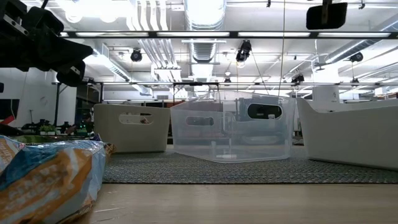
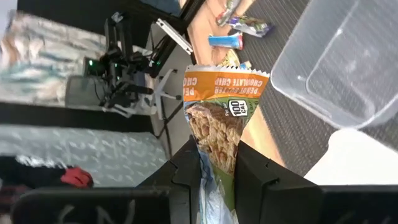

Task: Pick and place Granola Bars by type
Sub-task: Put the yellow granola bar into the white bin

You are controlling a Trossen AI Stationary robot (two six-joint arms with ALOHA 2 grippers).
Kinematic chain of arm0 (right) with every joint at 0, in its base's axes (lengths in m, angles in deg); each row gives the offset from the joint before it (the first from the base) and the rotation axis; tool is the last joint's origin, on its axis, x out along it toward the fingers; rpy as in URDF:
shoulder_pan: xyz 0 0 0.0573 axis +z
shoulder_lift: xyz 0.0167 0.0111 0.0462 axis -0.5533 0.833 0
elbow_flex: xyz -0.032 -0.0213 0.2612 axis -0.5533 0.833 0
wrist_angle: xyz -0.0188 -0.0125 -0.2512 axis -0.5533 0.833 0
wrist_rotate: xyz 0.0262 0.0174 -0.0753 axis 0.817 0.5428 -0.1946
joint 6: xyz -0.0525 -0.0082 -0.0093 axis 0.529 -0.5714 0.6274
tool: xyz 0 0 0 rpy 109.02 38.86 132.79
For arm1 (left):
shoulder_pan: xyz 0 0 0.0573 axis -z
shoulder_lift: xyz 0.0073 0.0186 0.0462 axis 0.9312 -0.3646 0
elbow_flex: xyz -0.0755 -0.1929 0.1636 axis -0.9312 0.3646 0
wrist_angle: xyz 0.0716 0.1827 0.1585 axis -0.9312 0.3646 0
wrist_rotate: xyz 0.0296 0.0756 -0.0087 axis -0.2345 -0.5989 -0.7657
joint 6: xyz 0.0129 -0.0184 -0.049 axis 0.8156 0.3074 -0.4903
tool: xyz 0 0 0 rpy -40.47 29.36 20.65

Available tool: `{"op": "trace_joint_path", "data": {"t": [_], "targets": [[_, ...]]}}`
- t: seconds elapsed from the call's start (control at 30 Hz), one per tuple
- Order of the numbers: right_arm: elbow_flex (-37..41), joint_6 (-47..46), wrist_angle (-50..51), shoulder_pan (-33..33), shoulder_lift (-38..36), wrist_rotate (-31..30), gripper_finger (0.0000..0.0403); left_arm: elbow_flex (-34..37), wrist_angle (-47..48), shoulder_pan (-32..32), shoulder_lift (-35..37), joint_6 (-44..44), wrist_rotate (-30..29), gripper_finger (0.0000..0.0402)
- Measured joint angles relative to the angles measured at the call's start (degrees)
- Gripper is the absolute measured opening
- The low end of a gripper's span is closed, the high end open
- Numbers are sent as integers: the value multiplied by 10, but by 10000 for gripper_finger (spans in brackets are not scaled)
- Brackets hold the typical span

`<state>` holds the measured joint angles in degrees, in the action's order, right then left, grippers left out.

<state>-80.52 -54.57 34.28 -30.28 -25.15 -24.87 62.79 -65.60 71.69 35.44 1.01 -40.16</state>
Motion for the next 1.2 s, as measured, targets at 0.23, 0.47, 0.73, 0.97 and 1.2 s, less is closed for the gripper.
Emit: {"op": "trace_joint_path", "data": {"t": [0.23, 0.47, 0.73, 0.97, 1.2], "targets": [[1, -68, 11, 24, 0, 0, 59, 0, 0, 0, 0, 0, 0, 0], [6, -87, 110, 78, 0, -81, 59, 0, 0, 0, 0, 0, 0, 0], [48, -173, 114, 125, 0, -139, 59, 0, 0, 0, 0, 0, 0, 0], [53, -155, 92, 130, 0, -151, 59, 0, 0, 0, 0, 0, 0, 0], [53, -148, 57, 130, 0, -150, 59, 0, 0, 0, 0, 0, 0, 0]]}}
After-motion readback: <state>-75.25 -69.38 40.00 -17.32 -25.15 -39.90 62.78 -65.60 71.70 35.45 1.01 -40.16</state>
